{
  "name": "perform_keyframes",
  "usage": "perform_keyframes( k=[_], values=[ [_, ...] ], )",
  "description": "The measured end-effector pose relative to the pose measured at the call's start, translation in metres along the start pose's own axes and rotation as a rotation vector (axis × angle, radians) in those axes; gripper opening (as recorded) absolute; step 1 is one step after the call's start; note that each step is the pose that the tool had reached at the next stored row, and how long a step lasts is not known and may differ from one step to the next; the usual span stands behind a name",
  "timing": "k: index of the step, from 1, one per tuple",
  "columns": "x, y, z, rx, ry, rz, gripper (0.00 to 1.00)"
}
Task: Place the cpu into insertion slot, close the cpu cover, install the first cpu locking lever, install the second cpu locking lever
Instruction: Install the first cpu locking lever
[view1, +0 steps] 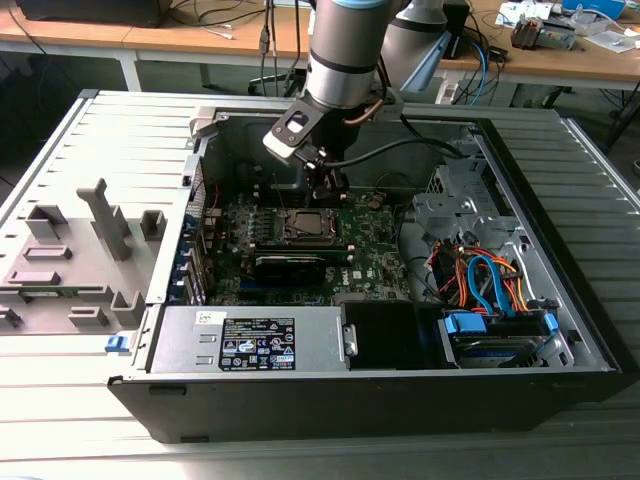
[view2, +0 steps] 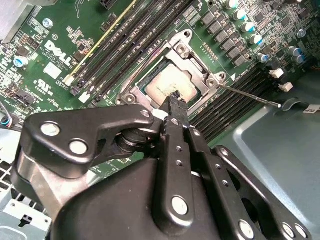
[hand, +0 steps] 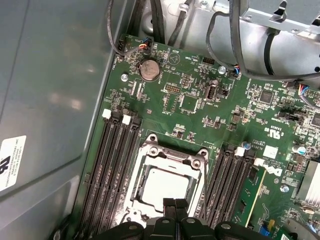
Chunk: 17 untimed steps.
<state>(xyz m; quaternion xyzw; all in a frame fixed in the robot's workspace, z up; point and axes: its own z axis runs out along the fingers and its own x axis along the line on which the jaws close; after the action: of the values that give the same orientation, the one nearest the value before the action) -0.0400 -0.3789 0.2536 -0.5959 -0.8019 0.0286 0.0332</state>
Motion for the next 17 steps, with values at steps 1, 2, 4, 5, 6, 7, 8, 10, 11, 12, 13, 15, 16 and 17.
perform_keyframes(
  k=[1, 2, 4, 5, 6, 7, 8, 10, 11, 12, 13, 15, 16, 17],
  values=[
    [0.0, 0.0, 0.0, 0.0, -0.0002, -0.002, 0.11],
    [0.0, 0.0, 0.0, 0.0001, -0.0004, -0.005, 0.11],
    [0.0, 0.0, 0.0, 0.0003, -0.001, -0.012, 0.11],
    [0.0, 0.0, 0.0, 0.0003, -0.0012, -0.015, 0.11],
    [0.0, 0.0, 0.0, 0.0004, -0.0017, -0.019, 0.11],
    [0.0, 0.0, 0.0, 0.0004, -0.0019, -0.022, 0.11],
    [0.0, 0.0, 0.0, 0.0006, -0.0024, -0.029, 0.11],
    [0.0, 0.0, 0.0, 0.0008, -0.0034, -0.04, 0.11],
    [0.0, 0.0, 0.0, 0.0009, -0.0037, -0.043, 0.11],
    [0.0, 0.0, 0.0, 0.0009, -0.004, -0.046, 0.11],
    [0.0, 0.0, 0.0, 0.0009, -0.0042, -0.05, 0.11],
    [0.0, 0.0, 0.0, 0.001, -0.0047, -0.055, 0.11],
    [0.0, 0.0, 0.0, 0.0011, -0.005, -0.059, 0.11],
    [0.0, 0.0, 0.0, 0.0012, -0.0055, -0.064, 0.11]
  ],
)
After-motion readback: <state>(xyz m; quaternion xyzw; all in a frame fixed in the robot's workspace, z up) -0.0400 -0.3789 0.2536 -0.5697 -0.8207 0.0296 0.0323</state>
